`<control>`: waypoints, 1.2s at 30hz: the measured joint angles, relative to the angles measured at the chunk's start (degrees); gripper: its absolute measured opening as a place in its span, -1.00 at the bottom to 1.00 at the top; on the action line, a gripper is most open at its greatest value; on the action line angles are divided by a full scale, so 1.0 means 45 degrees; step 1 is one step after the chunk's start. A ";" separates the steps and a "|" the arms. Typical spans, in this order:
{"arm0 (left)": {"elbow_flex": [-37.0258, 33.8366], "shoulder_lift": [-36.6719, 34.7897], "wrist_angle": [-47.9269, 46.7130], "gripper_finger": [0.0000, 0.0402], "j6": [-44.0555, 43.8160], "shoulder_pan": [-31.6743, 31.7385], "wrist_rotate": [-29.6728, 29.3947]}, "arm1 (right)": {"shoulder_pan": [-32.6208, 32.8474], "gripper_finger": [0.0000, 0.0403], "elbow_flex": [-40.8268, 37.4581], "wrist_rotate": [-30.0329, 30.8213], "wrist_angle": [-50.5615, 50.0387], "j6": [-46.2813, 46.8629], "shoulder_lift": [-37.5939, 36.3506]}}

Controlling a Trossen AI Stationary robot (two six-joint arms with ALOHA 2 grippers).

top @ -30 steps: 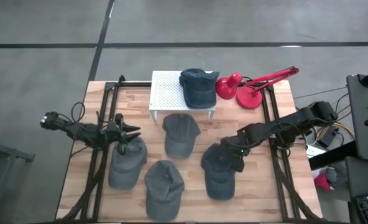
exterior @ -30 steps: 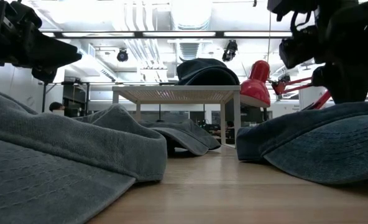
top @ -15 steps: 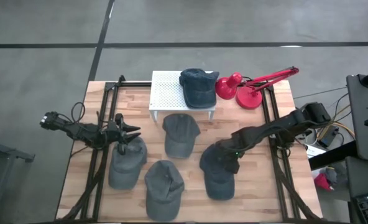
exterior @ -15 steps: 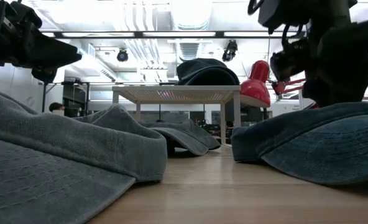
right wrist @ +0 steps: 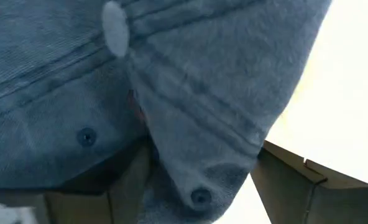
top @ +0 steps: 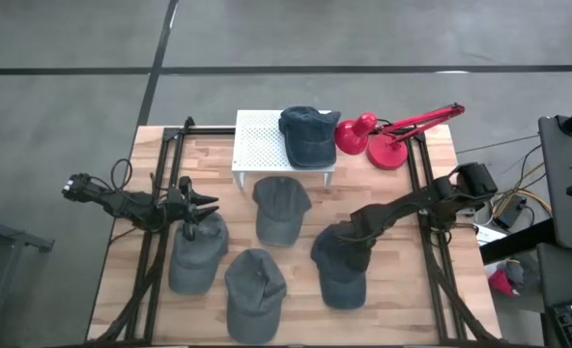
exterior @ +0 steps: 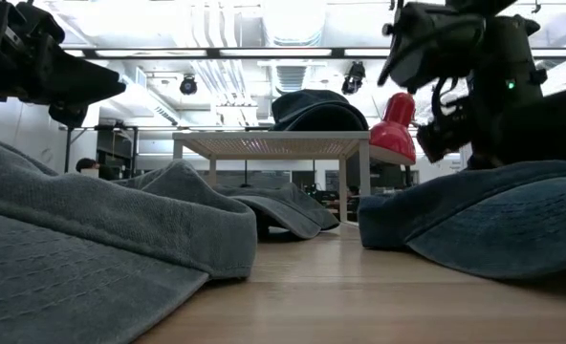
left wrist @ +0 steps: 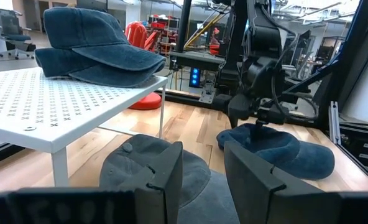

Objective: Pick & Place hat
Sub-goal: Stack the dark blue cap on the stacked dark blue caps on the shelf

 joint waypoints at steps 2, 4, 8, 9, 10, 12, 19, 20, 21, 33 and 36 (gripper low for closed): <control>0.0000 0.0000 0.0000 -0.39 -0.0001 0.0003 0.0001 | 0.0000 0.14 0.0008 0.0000 -0.0016 -0.0003 0.0299; 0.0000 0.0000 -0.0001 -0.39 0.0000 0.0003 0.0000 | 0.0000 0.03 0.0025 0.0000 -0.0042 -0.0030 0.0412; 0.0000 0.0000 -0.0005 -0.39 0.0004 0.0000 -0.0001 | -0.0005 -0.23 0.0017 0.0015 -0.0085 -0.0144 0.0348; 0.0000 0.0000 -0.0005 -0.39 0.0004 0.0005 -0.0001 | 0.0002 -0.31 0.0005 0.0018 -0.0050 -0.0170 0.0290; 0.0000 0.0000 -0.0004 -0.39 0.0004 0.0004 -0.0001 | 0.0010 -0.38 -0.0002 0.0011 -0.0014 -0.0194 0.0213; 0.0000 0.0000 -0.0005 -0.39 0.0004 0.0002 -0.0001 | 0.0010 -0.52 -0.0010 -0.0010 -0.0022 -0.0248 -0.0027; 0.0000 0.0000 0.0053 -0.39 -0.0511 0.0000 0.0003 | -0.0033 -0.91 -0.0007 -0.1161 -0.0168 -0.0563 -0.1775; 0.0000 0.0000 0.0053 -0.39 -0.0644 0.0004 -0.0001 | -0.0060 -0.91 0.0002 -0.1367 -0.0176 -0.0559 -0.2147; 0.0000 0.0000 0.0057 -0.39 -0.0777 0.0003 -0.0001 | -0.0103 -0.92 0.0028 -0.1573 -0.0190 -0.0554 -0.2515; 0.0000 0.0000 0.0104 -0.39 -0.0875 0.0005 0.0002 | -0.0983 -0.93 0.1555 -0.2448 -0.0193 0.0059 -0.6898; 0.0000 0.0000 0.0126 -0.39 -0.0871 0.0005 -0.0001 | -0.1258 -0.93 0.2334 -0.2357 -0.0178 -0.0077 -0.7218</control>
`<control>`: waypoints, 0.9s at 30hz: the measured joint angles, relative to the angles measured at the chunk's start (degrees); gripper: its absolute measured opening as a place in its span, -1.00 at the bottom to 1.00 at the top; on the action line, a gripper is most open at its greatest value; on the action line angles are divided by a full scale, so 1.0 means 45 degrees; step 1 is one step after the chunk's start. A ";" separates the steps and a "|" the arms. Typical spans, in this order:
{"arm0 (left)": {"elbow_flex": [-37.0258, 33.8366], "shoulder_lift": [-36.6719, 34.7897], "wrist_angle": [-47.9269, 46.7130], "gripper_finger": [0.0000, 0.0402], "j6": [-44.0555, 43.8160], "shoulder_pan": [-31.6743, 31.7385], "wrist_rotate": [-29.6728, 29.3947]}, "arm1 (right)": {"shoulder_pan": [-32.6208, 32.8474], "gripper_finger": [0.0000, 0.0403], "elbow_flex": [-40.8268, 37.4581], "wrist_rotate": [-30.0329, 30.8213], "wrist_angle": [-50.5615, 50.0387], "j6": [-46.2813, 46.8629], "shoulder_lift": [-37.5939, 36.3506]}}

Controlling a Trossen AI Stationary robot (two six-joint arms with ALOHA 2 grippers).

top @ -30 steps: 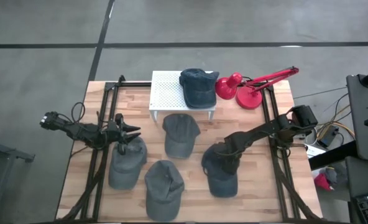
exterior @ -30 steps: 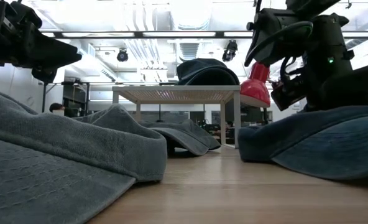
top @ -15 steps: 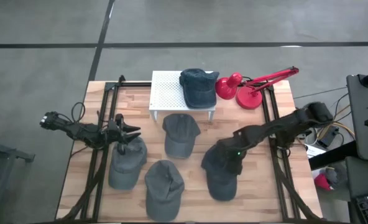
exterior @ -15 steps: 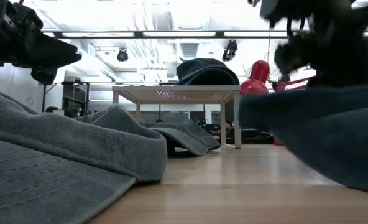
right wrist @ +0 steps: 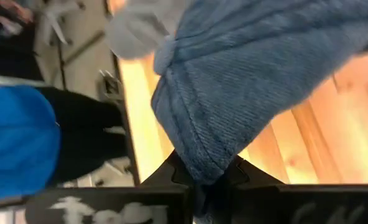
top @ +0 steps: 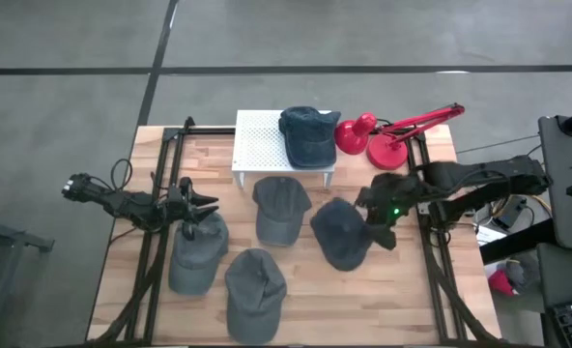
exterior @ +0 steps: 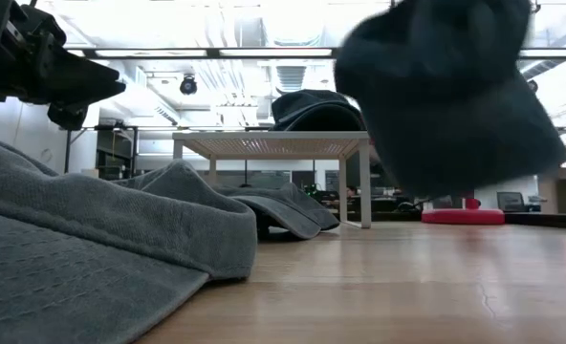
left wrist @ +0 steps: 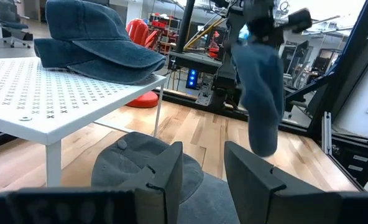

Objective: Pick & Place hat
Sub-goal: Stack the dark blue cap on the stacked dark blue caps on the shelf

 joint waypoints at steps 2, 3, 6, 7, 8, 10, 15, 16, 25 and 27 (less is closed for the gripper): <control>0.0000 0.0000 0.0005 -0.39 0.0009 0.0000 0.0004 | -0.0225 -0.93 0.0566 0.0001 -0.0007 -0.0283 -0.0058; 0.0000 0.0000 0.0000 -0.39 0.0015 -0.0005 0.0000 | -0.0342 -0.93 0.0853 0.0001 -0.0002 -0.0434 -0.0060; 0.0000 0.0000 -0.0010 -0.39 0.0024 -0.0002 0.0000 | -0.0796 -0.93 0.1712 -0.0013 0.0011 -0.0851 -0.0015; 0.0000 0.0000 -0.0034 -0.39 0.0029 -0.0005 0.0000 | -0.0941 -0.93 0.2011 -0.0018 0.0024 -0.1046 0.0030; 0.0000 0.0000 -0.0044 -0.39 0.0032 -0.0001 0.0000 | -0.1091 -0.93 0.2322 -0.0041 0.0028 -0.1204 0.0079; 0.0000 0.0000 -0.0078 -0.39 0.0034 -0.0005 0.0000 | -0.1381 -0.93 0.2970 -0.0091 0.0019 -0.1554 0.0213; 0.0005 0.0000 -0.0133 -0.39 0.0116 -0.0002 0.0000 | -0.2186 -0.94 0.4730 -0.0726 0.0039 -0.2770 0.0725; 0.0005 0.0000 -0.0137 -0.39 0.0216 0.0000 -0.0005 | -0.2388 -0.94 0.5102 -0.0958 0.0027 -0.3011 0.0895; 0.0015 0.0000 -0.0180 -0.39 0.0495 -0.0005 -0.0005 | -0.4471 -0.94 0.9563 -0.2976 -0.3417 -0.6229 0.3313; 0.0015 0.0000 -0.0184 -0.39 0.0495 -0.0003 -0.0005 | -0.4976 -0.94 1.0769 -0.3308 -0.4753 -0.7233 0.4054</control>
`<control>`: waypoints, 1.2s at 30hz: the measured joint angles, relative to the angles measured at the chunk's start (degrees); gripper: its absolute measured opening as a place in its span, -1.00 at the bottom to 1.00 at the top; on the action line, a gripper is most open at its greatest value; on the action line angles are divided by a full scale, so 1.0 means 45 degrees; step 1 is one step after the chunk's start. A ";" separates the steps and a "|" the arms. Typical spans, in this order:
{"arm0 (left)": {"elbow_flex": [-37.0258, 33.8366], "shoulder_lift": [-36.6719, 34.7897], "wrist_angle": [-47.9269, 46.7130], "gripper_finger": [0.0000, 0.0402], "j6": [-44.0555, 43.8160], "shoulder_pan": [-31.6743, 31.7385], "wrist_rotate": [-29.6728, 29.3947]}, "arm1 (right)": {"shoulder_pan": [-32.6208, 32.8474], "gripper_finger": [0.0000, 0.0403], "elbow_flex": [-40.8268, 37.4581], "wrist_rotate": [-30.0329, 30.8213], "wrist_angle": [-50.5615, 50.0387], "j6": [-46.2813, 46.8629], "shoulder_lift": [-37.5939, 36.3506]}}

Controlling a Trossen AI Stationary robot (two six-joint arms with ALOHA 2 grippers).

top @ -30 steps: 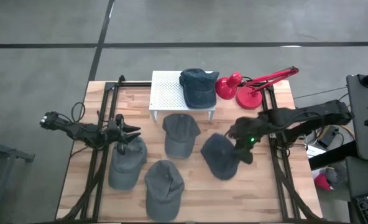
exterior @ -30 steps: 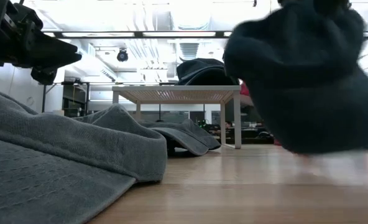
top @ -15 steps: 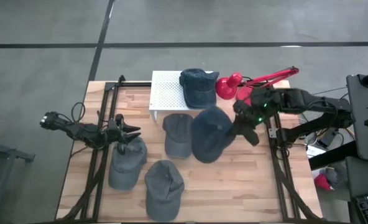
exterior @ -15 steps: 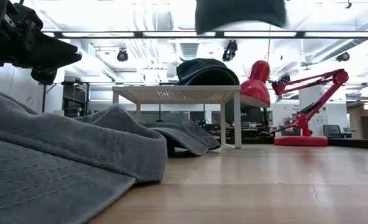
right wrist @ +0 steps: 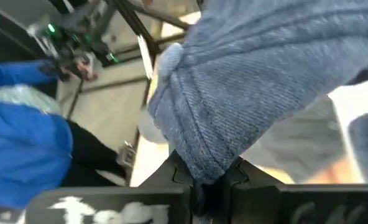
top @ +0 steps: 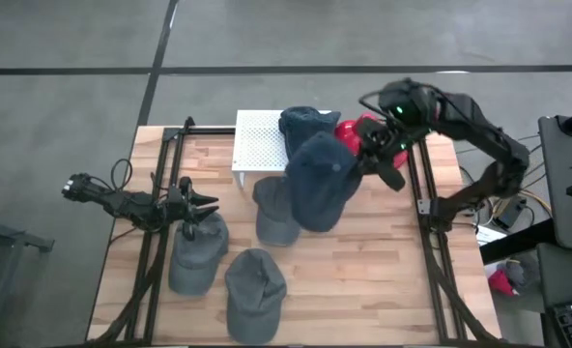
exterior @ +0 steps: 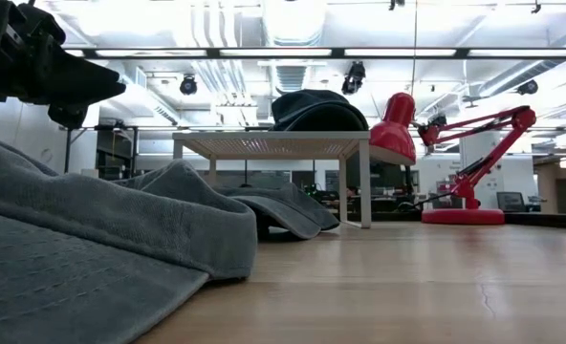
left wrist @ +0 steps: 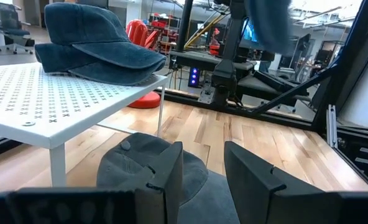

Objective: Pick & Place hat
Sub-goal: Stack the dark blue cap on the stacked dark blue caps on the shelf

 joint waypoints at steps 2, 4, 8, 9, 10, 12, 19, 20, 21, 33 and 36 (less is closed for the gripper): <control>0.0000 0.0000 0.0005 -0.39 0.0000 0.0003 0.0000 | -0.0499 -0.94 0.1175 -0.0554 -0.1101 -0.0942 0.0756; 0.0000 0.0000 0.0014 -0.39 0.0005 0.0003 0.0000 | -0.0991 -0.94 0.2309 -0.1107 -0.2011 -0.1806 0.1454; 0.0000 -0.0005 0.0025 -0.39 0.0001 0.0001 0.0000 | -0.1939 -0.94 0.4372 -0.1811 -0.3426 -0.3159 0.2737; 0.0000 -0.0005 0.0027 -0.39 0.0002 -0.0001 0.0000 | -0.2204 -0.94 0.4847 -0.2064 -0.3744 -0.3484 0.3010; 0.0000 -0.0005 0.0030 -0.39 0.0004 0.0002 0.0000 | -0.2464 -0.94 0.5169 -0.2317 -0.4025 -0.3810 0.3252; 0.0000 -0.0005 0.0034 -0.39 0.0000 0.0003 0.0000 | -0.2996 -0.94 0.4926 -0.2952 -0.3930 -0.4195 0.3283; -0.0010 0.0005 0.0083 -0.39 0.0005 -0.0002 0.0000 | -0.4919 -0.94 0.4664 -0.4552 -0.3943 -0.5803 0.3545; -0.0010 0.0005 0.0085 -0.39 0.0005 0.0003 0.0000 | -0.5160 -0.94 0.4664 -0.4817 -0.3891 -0.6044 0.3567; -0.0010 0.0005 0.0087 -0.39 0.0005 -0.0002 -0.0001 | -0.5434 -0.94 0.4664 -0.4954 -0.3847 -0.6239 0.3582; -0.0010 0.0005 0.0097 -0.39 0.0005 -0.0002 -0.0005 | -0.7431 -0.94 0.4664 -0.5096 -0.3747 -0.8407 0.4406; -0.0010 0.0005 0.0102 -0.39 0.0003 -0.0002 -0.0002 | -0.7611 -0.94 0.4659 -0.5127 -0.3752 -0.8739 0.4764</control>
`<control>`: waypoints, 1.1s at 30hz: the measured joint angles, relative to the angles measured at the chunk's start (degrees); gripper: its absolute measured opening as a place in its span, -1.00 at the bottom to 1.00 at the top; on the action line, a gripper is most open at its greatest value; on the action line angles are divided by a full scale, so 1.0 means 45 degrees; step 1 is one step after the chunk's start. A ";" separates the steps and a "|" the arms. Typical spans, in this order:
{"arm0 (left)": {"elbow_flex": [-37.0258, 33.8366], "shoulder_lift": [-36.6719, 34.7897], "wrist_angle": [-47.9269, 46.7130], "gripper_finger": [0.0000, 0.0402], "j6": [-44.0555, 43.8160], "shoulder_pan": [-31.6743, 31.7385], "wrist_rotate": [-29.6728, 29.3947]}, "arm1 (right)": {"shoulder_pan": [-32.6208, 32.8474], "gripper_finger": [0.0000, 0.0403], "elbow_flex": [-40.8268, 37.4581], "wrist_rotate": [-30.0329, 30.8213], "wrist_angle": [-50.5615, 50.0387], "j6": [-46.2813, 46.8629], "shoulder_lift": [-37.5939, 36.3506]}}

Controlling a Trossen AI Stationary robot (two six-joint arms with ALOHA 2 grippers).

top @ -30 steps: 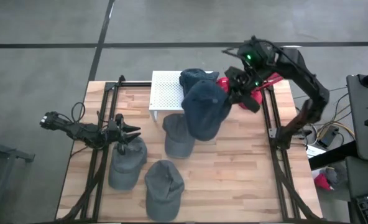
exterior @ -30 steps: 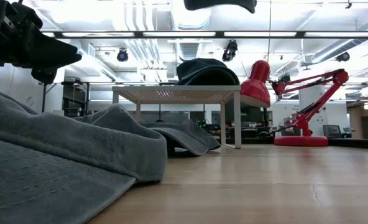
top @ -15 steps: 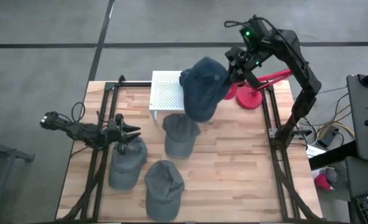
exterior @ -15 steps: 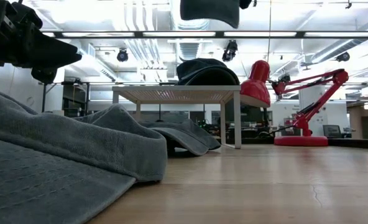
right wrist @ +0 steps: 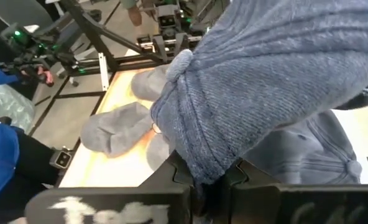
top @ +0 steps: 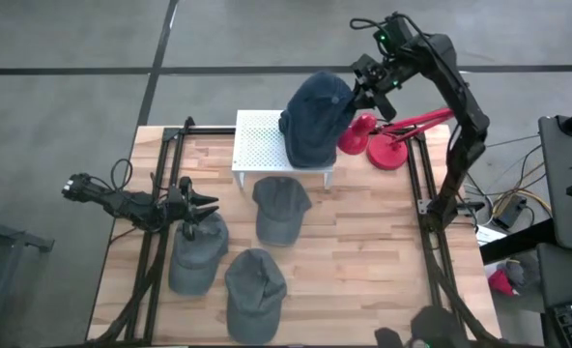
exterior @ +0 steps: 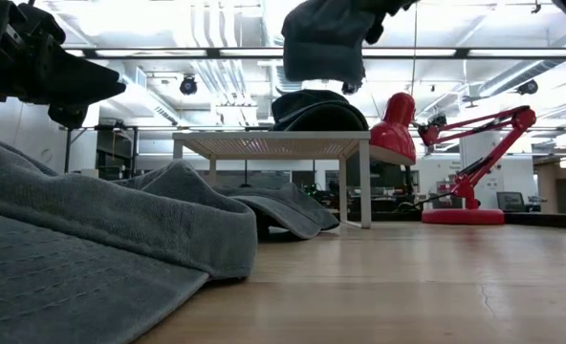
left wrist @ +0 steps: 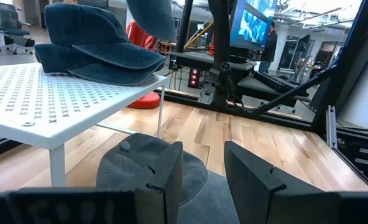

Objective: Pick & Place hat
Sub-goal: Stack the dark blue cap on the stacked dark blue caps on the shelf

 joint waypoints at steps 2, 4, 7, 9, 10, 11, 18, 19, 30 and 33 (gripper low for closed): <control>0.0000 0.0000 0.0000 -0.39 -0.0001 0.0004 -0.0001 | -0.0093 -0.94 0.0000 -0.0042 -0.0010 -0.0124 0.0234; 0.0000 0.0000 0.0000 -0.39 0.0002 0.0002 0.0002 | -0.0174 -0.94 0.0000 -0.0051 -0.0029 -0.0196 0.0490; 0.0000 0.0000 0.0000 -0.39 0.0002 0.0000 -0.0003 | -0.0264 -0.94 -0.0005 -0.0170 -0.0109 -0.0337 0.0868; 0.0000 0.0000 0.0000 -0.39 0.0002 0.0005 -0.0003 | -0.0302 -0.94 -0.0005 -0.0201 -0.0144 -0.0497 0.1073; -0.0001 0.0000 0.0001 -0.39 -0.0003 0.0004 0.0001 | -0.0311 -0.94 -0.0005 -0.0189 -0.0155 -0.0528 0.1165; 0.0000 0.0000 0.0005 -0.39 0.0002 0.0002 -0.0001 | -0.0387 -0.94 -0.0005 -0.0179 -0.0160 -0.0543 0.1273; -0.0005 0.0005 0.0005 -0.39 0.0095 0.0005 -0.0061 | -0.0650 -0.94 -0.0005 0.0178 -0.0400 -0.0680 0.2035; -0.0005 0.0005 0.0005 -0.39 0.0095 0.0005 -0.0061 | -0.0702 -0.94 -0.0005 0.0199 -0.0514 -0.0775 0.2152; -0.0005 0.0005 0.0005 -0.39 0.0114 0.0010 -0.0616 | -0.0881 -0.94 0.0004 0.0787 -0.0314 -0.0863 0.2768; -0.0005 0.0005 0.0005 -0.39 0.0114 0.0010 -0.0634 | -0.0897 -0.94 0.0015 0.0801 -0.0009 -0.0861 0.2769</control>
